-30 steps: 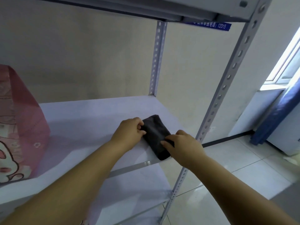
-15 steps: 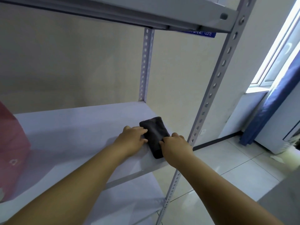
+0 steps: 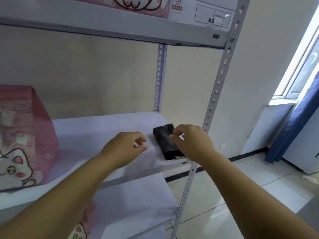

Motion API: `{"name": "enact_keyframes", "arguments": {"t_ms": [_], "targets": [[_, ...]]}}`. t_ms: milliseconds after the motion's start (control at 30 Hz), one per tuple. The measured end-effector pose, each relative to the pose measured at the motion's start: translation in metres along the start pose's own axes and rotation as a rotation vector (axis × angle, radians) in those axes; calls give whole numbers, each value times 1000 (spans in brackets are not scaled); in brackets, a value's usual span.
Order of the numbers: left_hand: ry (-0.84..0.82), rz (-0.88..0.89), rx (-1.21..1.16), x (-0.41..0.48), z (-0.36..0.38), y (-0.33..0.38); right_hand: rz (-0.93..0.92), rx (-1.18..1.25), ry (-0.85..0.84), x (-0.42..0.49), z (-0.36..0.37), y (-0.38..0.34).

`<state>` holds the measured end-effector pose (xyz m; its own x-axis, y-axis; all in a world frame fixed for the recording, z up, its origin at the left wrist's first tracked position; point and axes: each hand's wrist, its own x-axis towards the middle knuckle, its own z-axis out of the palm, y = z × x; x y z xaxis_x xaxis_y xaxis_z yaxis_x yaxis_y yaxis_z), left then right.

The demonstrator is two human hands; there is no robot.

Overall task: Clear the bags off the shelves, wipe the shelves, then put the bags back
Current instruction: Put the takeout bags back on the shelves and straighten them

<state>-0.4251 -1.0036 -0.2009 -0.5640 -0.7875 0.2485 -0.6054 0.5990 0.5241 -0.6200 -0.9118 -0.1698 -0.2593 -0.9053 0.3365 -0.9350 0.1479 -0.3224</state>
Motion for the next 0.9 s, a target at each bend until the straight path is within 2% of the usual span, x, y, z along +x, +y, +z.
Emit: {"name": "enact_keyframes", "arguments": {"t_ms": [333, 500, 900], "targets": [[208, -31, 96, -102, -67, 30, -214, 75, -2, -36, -39, -45], [342, -94, 109, -157, -101, 39, -327, 202, 2, -51, -50, -75], [520, -192, 253, -274, -209, 30, -576, 250, 33, -83, -88, -193]]}}
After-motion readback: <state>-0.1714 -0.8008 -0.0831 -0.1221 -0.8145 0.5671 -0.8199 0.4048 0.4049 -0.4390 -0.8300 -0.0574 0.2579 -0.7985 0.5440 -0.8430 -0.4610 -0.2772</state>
